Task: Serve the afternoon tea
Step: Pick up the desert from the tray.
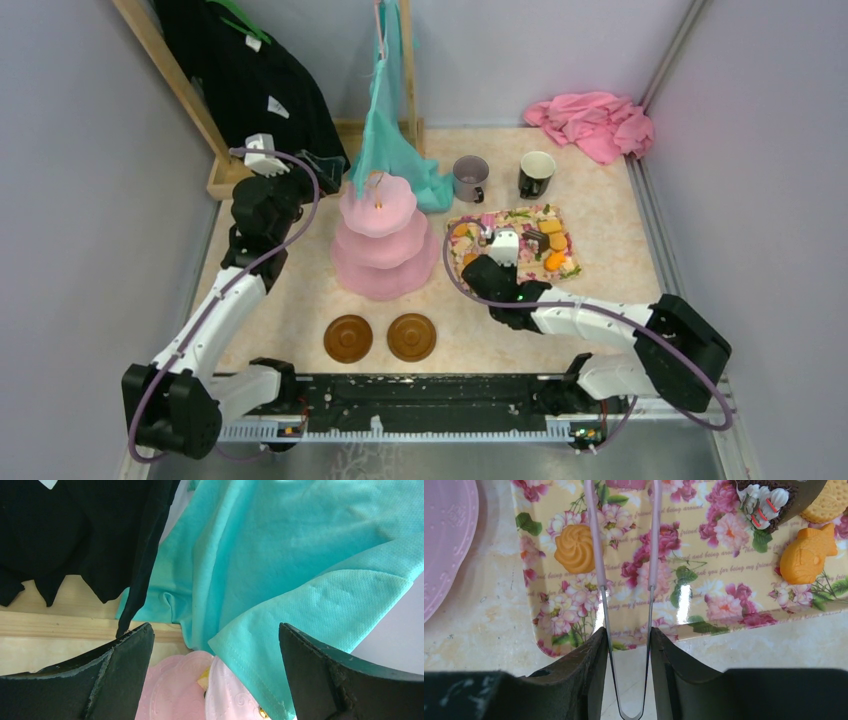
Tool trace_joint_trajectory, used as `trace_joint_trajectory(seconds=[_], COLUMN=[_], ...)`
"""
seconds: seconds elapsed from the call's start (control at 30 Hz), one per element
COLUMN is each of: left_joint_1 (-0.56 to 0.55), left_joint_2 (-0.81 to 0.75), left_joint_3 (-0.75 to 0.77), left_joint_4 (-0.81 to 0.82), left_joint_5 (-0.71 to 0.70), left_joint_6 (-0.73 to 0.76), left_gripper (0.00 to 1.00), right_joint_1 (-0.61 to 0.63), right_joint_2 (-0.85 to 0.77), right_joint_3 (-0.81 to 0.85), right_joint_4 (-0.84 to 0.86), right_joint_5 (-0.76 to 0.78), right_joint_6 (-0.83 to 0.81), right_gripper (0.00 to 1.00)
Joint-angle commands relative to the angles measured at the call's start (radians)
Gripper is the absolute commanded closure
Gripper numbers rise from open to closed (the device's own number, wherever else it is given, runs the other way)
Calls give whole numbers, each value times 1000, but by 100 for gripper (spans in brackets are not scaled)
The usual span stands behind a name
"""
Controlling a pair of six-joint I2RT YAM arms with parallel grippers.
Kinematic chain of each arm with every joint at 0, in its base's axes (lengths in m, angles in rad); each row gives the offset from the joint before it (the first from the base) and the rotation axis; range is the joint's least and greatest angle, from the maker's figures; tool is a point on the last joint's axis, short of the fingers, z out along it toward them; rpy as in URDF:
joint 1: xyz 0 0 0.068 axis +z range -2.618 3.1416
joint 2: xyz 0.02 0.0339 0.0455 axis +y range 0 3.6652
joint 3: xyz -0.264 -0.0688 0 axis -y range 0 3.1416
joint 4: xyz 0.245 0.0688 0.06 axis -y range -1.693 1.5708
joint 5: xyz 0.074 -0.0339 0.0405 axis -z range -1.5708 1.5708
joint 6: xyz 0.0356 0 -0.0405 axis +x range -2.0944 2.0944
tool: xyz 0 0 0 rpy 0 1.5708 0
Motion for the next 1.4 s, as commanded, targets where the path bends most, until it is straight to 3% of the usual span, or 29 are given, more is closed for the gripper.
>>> trace_joint_trajectory(seconds=[0.0, 0.7, 0.97, 1.17, 1.37], left_joint_1=[-5, -5, -5, -5, -5], left_joint_2=[6, 11, 0, -11, -20], left_joint_3=[36, 31, 25, 22, 21], left_joint_4=[34, 38, 34, 28, 17], left_joint_5=[14, 8, 5, 3, -4], left_joint_6=[17, 33, 33, 31, 32], left_gripper=[1, 1, 1, 1, 1], right_joint_1=[-28, -137, -140, -139, -117], right_joint_2=[32, 112, 88, -21, -118], right_joint_3=[67, 94, 83, 29, 16], right_joint_4=[39, 179, 182, 200, 142], right_joint_5=[31, -38, -57, -88, -84], right_joint_6=[13, -96, -125, -153, -163], right_gripper=[64, 65, 83, 95, 97])
